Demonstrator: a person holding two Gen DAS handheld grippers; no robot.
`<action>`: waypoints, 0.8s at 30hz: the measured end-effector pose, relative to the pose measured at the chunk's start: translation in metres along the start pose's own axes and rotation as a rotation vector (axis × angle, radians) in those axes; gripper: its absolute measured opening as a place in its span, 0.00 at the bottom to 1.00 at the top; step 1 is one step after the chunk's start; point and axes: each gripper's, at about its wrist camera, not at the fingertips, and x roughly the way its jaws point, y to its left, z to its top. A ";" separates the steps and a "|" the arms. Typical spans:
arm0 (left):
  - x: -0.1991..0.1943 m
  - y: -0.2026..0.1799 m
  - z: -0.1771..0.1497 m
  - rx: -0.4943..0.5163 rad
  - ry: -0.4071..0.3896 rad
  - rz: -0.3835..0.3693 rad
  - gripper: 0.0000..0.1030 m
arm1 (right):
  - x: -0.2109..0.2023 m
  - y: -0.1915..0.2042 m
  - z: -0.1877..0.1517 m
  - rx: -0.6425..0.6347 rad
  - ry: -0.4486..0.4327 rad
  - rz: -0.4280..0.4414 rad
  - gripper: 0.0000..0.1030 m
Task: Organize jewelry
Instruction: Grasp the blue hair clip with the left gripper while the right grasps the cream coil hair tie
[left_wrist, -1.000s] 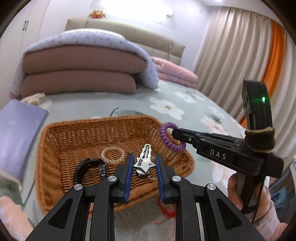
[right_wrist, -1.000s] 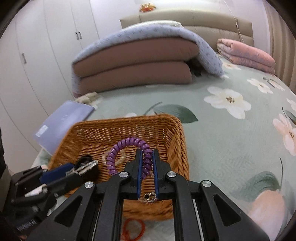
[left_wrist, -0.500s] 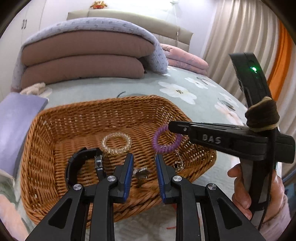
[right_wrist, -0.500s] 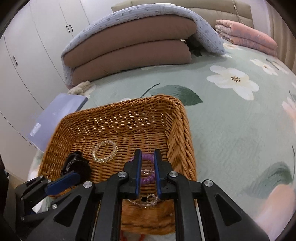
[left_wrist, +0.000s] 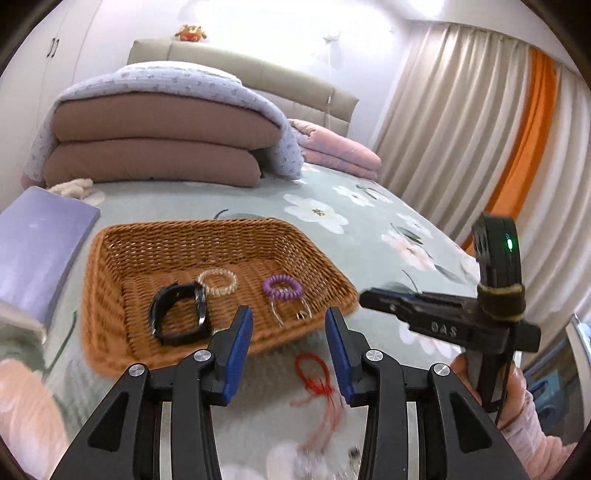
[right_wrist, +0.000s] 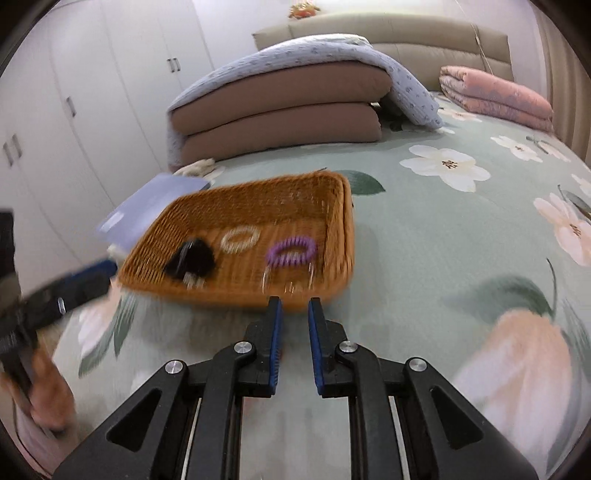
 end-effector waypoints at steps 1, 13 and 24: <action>-0.009 -0.002 -0.004 0.002 -0.001 -0.010 0.41 | -0.006 0.002 -0.011 -0.010 0.006 0.008 0.16; -0.048 -0.007 -0.105 -0.068 0.138 0.006 0.41 | -0.047 0.040 -0.117 -0.074 0.111 0.111 0.16; -0.031 -0.008 -0.142 -0.265 0.219 -0.026 0.41 | -0.031 0.092 -0.155 -0.036 0.171 0.188 0.20</action>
